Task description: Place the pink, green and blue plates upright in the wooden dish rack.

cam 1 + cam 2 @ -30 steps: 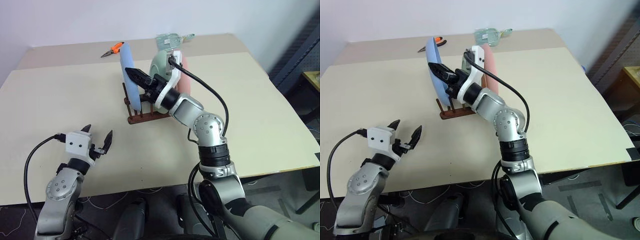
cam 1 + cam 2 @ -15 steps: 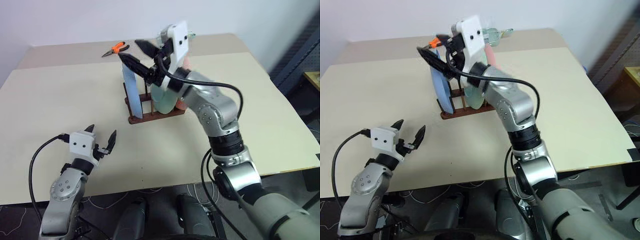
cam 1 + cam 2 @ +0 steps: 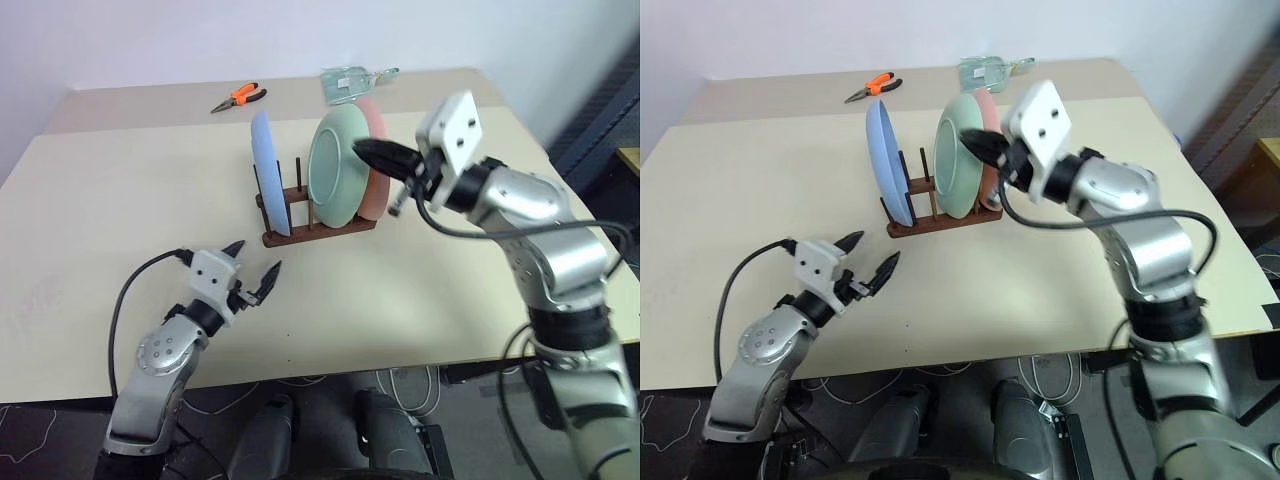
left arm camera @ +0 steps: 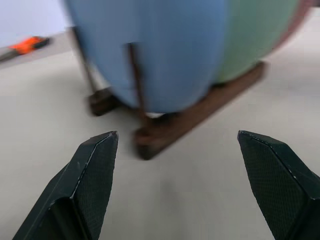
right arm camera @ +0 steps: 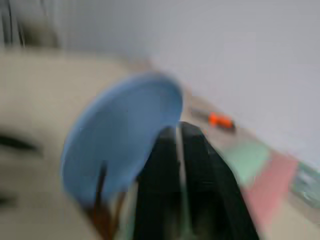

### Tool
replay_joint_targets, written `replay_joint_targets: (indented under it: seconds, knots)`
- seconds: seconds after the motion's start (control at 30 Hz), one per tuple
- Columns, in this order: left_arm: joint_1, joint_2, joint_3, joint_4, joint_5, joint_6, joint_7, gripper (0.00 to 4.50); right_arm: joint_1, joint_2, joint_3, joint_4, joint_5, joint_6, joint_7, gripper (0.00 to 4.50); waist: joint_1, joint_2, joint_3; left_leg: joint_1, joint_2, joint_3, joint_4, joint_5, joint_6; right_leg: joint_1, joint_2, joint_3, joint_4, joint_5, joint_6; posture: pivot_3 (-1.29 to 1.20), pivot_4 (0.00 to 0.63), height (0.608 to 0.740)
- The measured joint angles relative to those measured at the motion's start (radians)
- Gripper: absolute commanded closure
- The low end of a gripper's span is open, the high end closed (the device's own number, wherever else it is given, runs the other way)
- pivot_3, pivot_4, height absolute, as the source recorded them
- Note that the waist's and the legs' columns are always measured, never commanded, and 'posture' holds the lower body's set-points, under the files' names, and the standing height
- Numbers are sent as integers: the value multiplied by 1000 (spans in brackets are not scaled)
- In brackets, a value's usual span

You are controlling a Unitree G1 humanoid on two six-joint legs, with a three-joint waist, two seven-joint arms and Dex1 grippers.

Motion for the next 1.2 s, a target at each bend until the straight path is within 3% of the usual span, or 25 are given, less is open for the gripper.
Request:
replay_joint_targets:
  seconds: [0.27, 0.43, 1.2]
  knots:
    - [-88, 0, -74, -33, -28, 70, -62, 571, 125, -66, 150, -5, -236, -71, -6, 4463, 2, 0, 0, 0, 1, 4, 0, 0, 1, 1, -1, 0, -2, 1, 0, 0, 150, 740]
    - [-80, 11, -71, -35, -36, 83, -68, 571, 126, -63, 159, 68, -317, -124, -14, 4463, 5, 0, 0, 0, 1, 4, 1, -1, 1, 1, -1, 0, -4, 1, 0, 0, 150, 740]
    - [-32, 20, -70, -71, -41, 84, -44, 571, 93, 44, 160, 93, -367, -239, 49, 4463, 4, 0, 0, 1, 1, 4, 1, -1, 1, 2, -1, 0, -4, 2, 1, 0, 150, 740]
